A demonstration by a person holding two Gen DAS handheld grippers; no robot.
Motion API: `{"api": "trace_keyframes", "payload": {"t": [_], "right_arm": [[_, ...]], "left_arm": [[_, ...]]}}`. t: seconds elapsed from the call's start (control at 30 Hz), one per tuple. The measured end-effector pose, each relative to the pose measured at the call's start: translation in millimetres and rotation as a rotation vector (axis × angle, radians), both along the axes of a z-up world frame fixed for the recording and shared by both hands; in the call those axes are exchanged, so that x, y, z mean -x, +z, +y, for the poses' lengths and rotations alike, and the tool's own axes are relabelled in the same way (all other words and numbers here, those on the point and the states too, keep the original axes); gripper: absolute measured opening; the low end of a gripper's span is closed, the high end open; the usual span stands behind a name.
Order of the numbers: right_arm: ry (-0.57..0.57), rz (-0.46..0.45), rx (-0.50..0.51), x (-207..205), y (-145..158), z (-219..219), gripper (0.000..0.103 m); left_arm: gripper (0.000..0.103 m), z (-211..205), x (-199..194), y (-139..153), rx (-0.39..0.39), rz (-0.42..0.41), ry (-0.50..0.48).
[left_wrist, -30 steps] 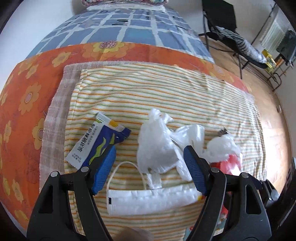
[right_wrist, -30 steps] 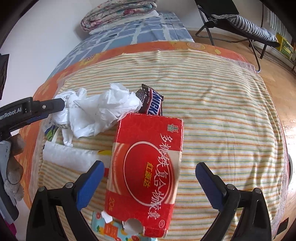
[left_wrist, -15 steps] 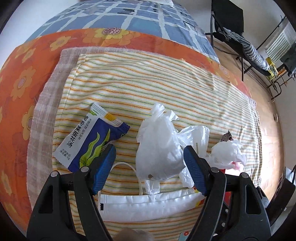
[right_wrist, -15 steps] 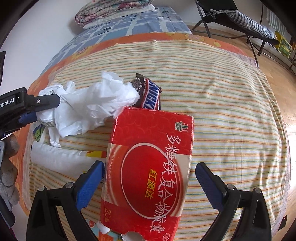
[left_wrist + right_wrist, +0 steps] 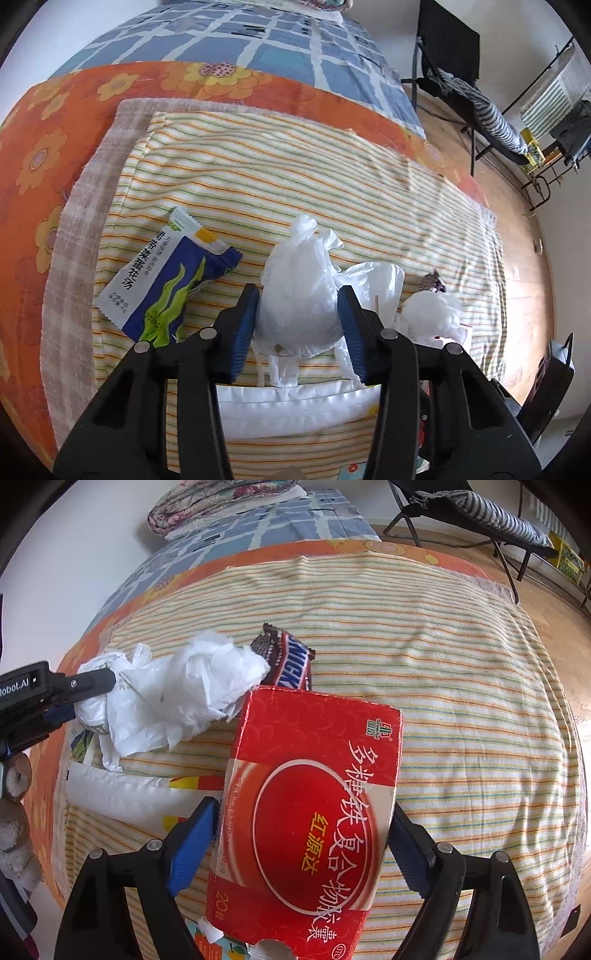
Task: Collect trash
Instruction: 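Grasp the white plastic bag with the left tool while the right tool grasps the red tissue box, then lift the bag and tissue box and carry both over the blue basket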
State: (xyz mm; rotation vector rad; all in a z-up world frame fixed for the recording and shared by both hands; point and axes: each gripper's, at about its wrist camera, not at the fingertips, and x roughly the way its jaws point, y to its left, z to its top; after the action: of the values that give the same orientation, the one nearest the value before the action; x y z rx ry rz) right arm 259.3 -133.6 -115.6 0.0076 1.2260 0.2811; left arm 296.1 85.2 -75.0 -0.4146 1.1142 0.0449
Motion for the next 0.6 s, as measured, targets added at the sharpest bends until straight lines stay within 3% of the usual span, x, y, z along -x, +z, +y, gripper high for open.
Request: {"api": "trace_keyframes", "payload": {"t": [0.2, 0.6], "right_arm": [[-0.024, -0.023, -0.037, 0.5, 10.7, -18.9, 0.088], [-0.052, -0.074, -0.046, 8.1, 38.3, -46.4, 0.088]], "left_arm": [[0.042, 6.0, 5.3, 12.9, 0.020, -0.045, 0.023], [0.042, 16.1, 23.5, 50.3, -0.036, -0.111, 0.026]]}}
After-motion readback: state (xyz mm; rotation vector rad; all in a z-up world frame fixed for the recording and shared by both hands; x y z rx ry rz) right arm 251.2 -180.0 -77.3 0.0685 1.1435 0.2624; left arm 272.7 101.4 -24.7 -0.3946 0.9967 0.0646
